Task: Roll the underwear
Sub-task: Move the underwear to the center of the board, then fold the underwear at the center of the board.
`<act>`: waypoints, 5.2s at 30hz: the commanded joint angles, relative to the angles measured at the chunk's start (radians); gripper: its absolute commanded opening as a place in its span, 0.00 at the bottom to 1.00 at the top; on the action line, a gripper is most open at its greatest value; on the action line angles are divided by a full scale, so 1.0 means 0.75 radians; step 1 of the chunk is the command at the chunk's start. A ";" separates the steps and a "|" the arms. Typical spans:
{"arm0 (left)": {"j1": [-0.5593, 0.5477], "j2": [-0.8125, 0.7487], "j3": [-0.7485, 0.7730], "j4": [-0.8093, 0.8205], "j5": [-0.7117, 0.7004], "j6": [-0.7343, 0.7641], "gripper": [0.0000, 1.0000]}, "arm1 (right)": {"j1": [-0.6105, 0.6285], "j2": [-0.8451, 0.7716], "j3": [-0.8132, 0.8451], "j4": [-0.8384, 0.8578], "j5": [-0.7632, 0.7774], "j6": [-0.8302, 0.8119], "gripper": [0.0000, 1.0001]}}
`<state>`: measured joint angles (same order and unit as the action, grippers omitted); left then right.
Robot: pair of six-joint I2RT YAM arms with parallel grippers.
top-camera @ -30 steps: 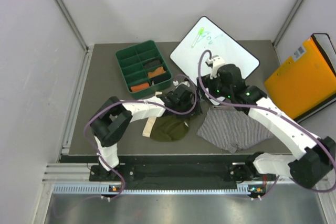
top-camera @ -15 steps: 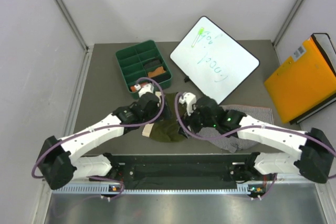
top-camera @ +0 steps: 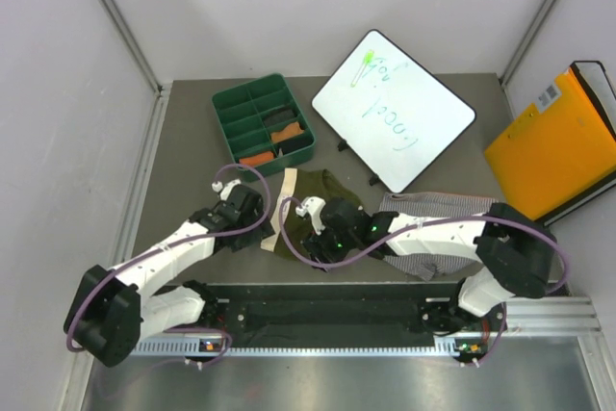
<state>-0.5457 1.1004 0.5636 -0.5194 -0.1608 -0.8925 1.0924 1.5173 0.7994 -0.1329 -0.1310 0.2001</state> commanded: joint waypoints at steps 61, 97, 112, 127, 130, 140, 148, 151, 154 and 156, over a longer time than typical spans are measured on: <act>0.014 -0.336 -0.034 -0.081 0.329 -0.137 0.00 | 0.331 0.075 -0.086 0.396 0.487 -0.261 0.71; 0.014 -0.408 0.001 -0.267 0.145 -0.119 0.00 | 0.331 -0.041 -0.060 0.212 0.202 -0.302 0.00; 0.016 -0.244 0.150 -0.040 0.139 -0.048 0.00 | 0.086 -0.119 0.173 -0.140 0.242 -0.344 0.00; 0.200 0.310 0.441 0.146 0.259 0.224 0.00 | -0.235 0.210 0.515 -0.291 0.073 -0.537 0.00; 0.226 0.376 0.469 0.163 0.282 0.241 0.00 | -0.280 0.270 0.568 -0.318 0.052 -0.549 0.00; 0.288 0.598 0.586 0.179 0.331 0.302 0.00 | -0.374 0.470 0.691 -0.338 0.017 -0.590 0.00; 0.306 0.689 0.639 0.193 0.341 0.325 0.00 | -0.413 0.532 0.754 -0.336 0.060 -0.578 0.00; 0.310 0.697 0.654 0.193 0.335 0.323 0.00 | -0.422 0.527 0.765 -0.334 0.060 -0.578 0.00; 0.312 0.705 0.668 0.197 0.327 0.323 0.00 | -0.434 0.540 0.787 -0.346 0.062 -0.582 0.00; 0.314 0.713 0.682 0.202 0.325 0.321 0.00 | -0.444 0.548 0.799 -0.348 0.060 -0.586 0.00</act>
<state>-0.3180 1.6287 1.0267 -0.4068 0.1005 -0.6777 0.7872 1.9133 1.3373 -0.3920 -0.1028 -0.2237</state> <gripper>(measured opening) 0.023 0.021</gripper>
